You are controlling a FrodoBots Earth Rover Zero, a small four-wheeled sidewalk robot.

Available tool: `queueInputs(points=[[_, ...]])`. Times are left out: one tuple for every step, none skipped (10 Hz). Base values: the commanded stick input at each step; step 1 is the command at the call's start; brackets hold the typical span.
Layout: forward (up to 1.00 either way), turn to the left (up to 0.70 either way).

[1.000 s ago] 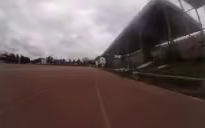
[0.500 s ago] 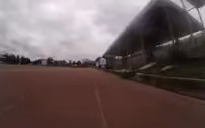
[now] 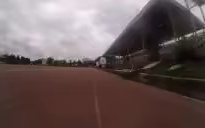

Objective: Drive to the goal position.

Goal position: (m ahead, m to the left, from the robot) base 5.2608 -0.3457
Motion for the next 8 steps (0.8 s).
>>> queueInputs(points=[[0.85,0.00],[0.85,0.00],[0.85,0.00],[0.85,0.00],[0.85,0.00],[0.85,0.00],[0.85,0.00],[0.85,0.00]])
